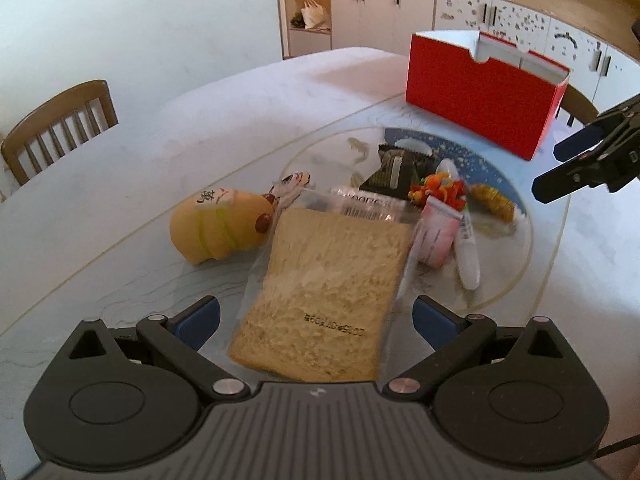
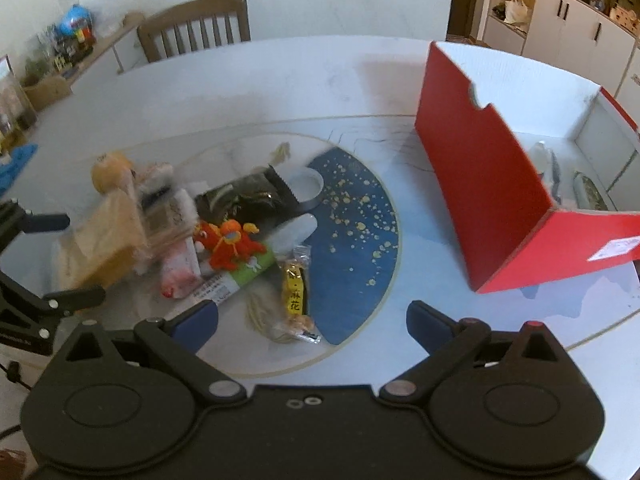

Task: Organize objects
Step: 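Move both tools back over the pile of items, then grasp the bread bag with the left tool while the right tool grasps the yellow snack packet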

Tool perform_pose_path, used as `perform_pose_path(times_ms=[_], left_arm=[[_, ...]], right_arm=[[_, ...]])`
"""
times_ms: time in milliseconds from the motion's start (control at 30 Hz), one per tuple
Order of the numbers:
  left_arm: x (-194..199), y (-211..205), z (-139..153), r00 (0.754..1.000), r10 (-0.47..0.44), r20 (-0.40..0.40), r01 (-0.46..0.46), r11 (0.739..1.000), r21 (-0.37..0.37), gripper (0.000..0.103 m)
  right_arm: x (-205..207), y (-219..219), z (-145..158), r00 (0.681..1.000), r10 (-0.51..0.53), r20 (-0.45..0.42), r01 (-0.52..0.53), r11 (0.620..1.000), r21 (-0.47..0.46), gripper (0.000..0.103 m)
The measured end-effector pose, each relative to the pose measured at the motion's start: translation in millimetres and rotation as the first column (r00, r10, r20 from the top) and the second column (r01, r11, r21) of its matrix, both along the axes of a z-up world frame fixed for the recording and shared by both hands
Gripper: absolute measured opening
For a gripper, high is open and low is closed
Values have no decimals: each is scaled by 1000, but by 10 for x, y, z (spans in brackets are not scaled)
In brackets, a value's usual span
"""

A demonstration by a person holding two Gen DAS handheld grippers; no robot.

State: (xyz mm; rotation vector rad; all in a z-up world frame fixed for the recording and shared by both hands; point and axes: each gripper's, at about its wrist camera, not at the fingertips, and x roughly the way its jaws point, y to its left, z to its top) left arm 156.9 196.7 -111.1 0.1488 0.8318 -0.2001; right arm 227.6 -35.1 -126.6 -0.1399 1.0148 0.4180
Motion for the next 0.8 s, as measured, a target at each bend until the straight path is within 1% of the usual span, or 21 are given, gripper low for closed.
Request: perform_pose_path(times_ms=[67, 233, 300, 367, 433, 500, 533, 567, 600, 633, 700, 733, 800], left_arm=[[37, 11, -41, 1000, -6, -3, 6, 1000, 4, 103], [101, 59, -100, 1000, -11, -12, 11, 1000, -22, 103], [114, 73, -119, 1000, -15, -14, 15, 999, -31, 103], [112, 90, -132, 1000, -11, -15, 11, 999, -45, 103], [111, 105, -144, 1000, -6, -17, 5, 998, -60, 103], [109, 117, -148, 1000, -2, -16, 0, 998, -70, 103], [108, 121, -148, 1000, 1, -16, -3, 997, -75, 103], [101, 125, -147, 1000, 3, -14, -4, 997, -82, 101], [99, 122, -146, 1000, 1, -14, -2, 996, -89, 96], [93, 123, -141, 1000, -2, -15, 0, 995, -96, 94], [65, 115, -119, 1000, 3, -9, -4, 995, -103, 87], [52, 112, -109, 1000, 7, -6, -8, 995, -103, 86], [33, 124, -97, 1000, 22, -8, -23, 993, -119, 83]], right_arm=[[22, 49, -65, 1000, 10, -4, -10, 1000, -18, 96], [59, 138, -182, 1000, 24, -1, -24, 999, -49, 92], [77, 163, -213, 1000, 28, -4, -29, 998, -64, 86], [103, 193, -247, 1000, 29, -11, -30, 997, -74, 82], [111, 214, -277, 999, 32, -16, -33, 996, -81, 81], [107, 239, -293, 999, 38, -19, -40, 995, -91, 72], [103, 252, -300, 999, 42, -21, -44, 994, -96, 71], [106, 269, -310, 999, 45, -21, -47, 994, -100, 70], [95, 274, -309, 999, 49, -17, -51, 994, -99, 66], [86, 280, -304, 998, 55, -15, -56, 994, -96, 64], [76, 292, -293, 998, 63, -14, -64, 994, -94, 56], [68, 297, -289, 998, 66, -13, -67, 994, -92, 54], [67, 292, -286, 997, 70, -16, -71, 994, -81, 43]])
